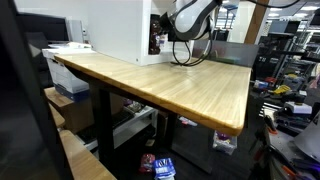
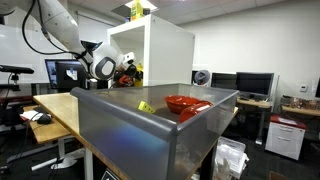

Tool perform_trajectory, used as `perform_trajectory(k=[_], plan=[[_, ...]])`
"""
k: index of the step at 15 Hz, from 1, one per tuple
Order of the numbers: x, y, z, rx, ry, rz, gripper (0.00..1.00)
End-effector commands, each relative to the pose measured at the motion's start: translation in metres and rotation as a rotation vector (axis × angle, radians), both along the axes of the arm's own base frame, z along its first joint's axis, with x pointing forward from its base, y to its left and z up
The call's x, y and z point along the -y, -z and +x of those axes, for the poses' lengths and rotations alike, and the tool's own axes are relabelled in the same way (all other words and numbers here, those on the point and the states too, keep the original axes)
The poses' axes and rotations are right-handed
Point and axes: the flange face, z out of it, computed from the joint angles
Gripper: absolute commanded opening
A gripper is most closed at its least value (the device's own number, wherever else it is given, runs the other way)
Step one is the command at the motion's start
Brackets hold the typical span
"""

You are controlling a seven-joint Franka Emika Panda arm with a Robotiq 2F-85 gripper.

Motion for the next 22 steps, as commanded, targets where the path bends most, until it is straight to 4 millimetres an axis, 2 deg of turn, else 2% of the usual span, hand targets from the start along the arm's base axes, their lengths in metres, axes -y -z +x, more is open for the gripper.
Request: perform_trajectory(k=[1,22], plan=[[0.001,-0.009,0.002,0.017,-0.013,0.015,1.00],[0.008,-0.003,0.027,0.027,-0.053,0.012,1.00]])
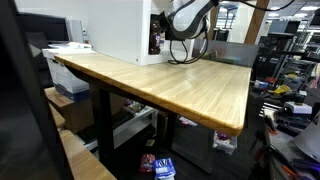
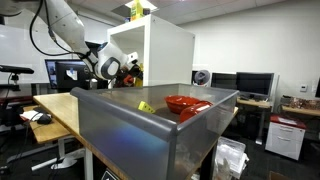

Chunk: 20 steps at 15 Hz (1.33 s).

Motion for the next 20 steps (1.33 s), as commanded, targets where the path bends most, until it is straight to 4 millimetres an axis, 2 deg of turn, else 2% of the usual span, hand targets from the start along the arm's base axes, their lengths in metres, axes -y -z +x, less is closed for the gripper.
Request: perform_trajectory(k=[1,20], plan=[[0.002,0.001,0.008,0.011,-0.008,0.001,1.00],[0.003,0.008,0.031,0.029,-0.016,-0.001,1.00]])
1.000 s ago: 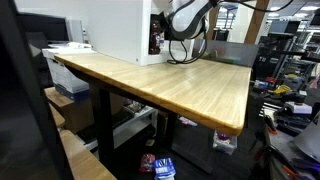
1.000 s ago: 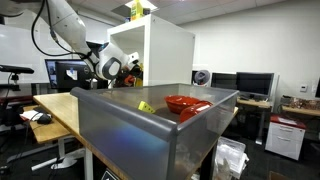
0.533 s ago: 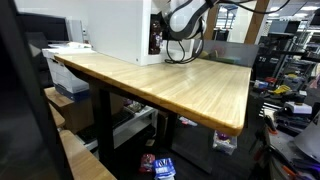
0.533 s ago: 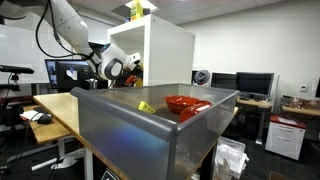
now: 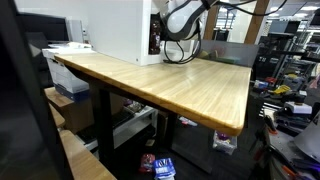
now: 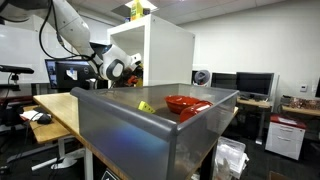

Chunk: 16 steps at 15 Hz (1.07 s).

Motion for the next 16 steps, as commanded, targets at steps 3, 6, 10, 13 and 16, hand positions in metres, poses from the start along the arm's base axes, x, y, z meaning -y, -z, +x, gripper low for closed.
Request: perform_trajectory(k=[3,6,10,13,16], plan=[[0.0029,0.0055,0.0095,0.007,-0.004,-0.011,0.92],[0.0034,0.0057,0.0115,0.010,-0.004,-0.014,0.68],[0.0065,0.0066,0.0128,0.010,0.000,-0.018,0.45],[0.0091,0.0071,0.0125,0.010,0.004,-0.018,0.32],[0.0102,0.0076,0.0111,0.007,0.006,-0.022,0.32]])
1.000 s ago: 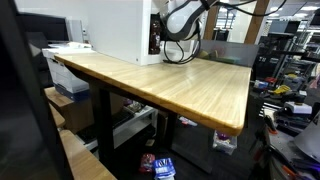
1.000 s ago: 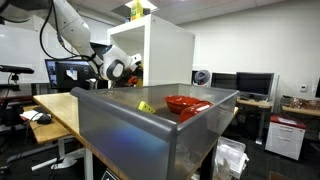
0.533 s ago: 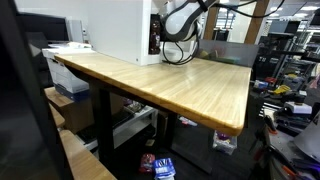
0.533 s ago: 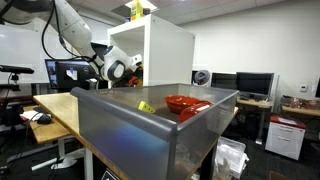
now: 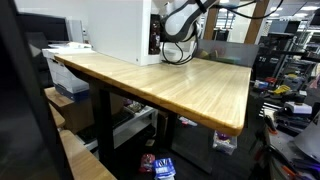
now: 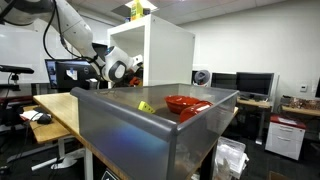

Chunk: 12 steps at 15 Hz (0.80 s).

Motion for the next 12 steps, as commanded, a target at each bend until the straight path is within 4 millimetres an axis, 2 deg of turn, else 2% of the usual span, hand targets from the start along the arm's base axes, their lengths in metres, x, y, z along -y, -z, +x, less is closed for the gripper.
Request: perform_trajectory(k=[1,12], plan=[[0.006,0.001,-0.003,-0.002,0.002,-0.014,0.32],[0.007,-0.010,-0.022,-0.010,0.009,-0.007,0.32]])
